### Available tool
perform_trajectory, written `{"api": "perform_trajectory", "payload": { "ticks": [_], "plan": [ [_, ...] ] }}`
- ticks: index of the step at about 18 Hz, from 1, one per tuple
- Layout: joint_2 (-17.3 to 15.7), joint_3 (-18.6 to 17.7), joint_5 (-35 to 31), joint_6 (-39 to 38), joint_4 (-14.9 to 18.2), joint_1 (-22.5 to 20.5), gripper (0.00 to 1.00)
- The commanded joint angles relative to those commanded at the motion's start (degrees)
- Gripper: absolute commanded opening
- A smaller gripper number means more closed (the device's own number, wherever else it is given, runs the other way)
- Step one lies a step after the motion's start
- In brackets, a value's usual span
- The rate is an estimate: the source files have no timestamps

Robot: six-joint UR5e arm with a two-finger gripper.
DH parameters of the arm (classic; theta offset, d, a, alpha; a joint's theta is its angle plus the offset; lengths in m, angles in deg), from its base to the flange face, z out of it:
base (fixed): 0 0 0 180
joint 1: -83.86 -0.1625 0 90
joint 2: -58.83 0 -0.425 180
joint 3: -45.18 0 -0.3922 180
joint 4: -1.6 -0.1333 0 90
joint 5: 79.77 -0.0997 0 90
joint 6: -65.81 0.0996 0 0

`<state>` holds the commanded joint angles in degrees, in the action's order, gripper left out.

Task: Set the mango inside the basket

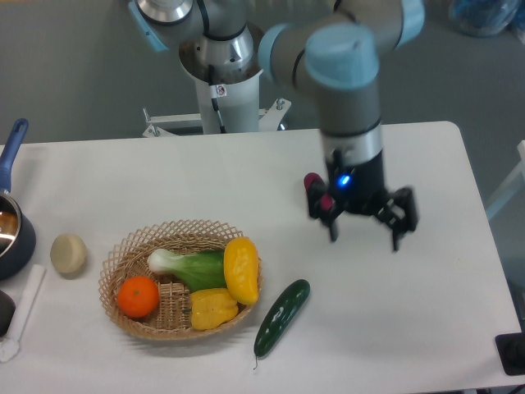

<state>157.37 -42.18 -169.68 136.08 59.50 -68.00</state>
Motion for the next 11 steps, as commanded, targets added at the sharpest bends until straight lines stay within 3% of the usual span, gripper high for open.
{"api": "perform_trajectory", "payload": {
  "ticks": [5, 8, 11],
  "plan": [
    [-6.6, -1.8, 0.2, 12.3, 7.3, -7.7, 1.00],
    [-9.1, -3.7, 1.1, 21.1, 7.8, -10.9, 1.00],
    [-9.7, -3.9, 1.3, 22.7, 7.8, -11.4, 1.00]
  ]
}}
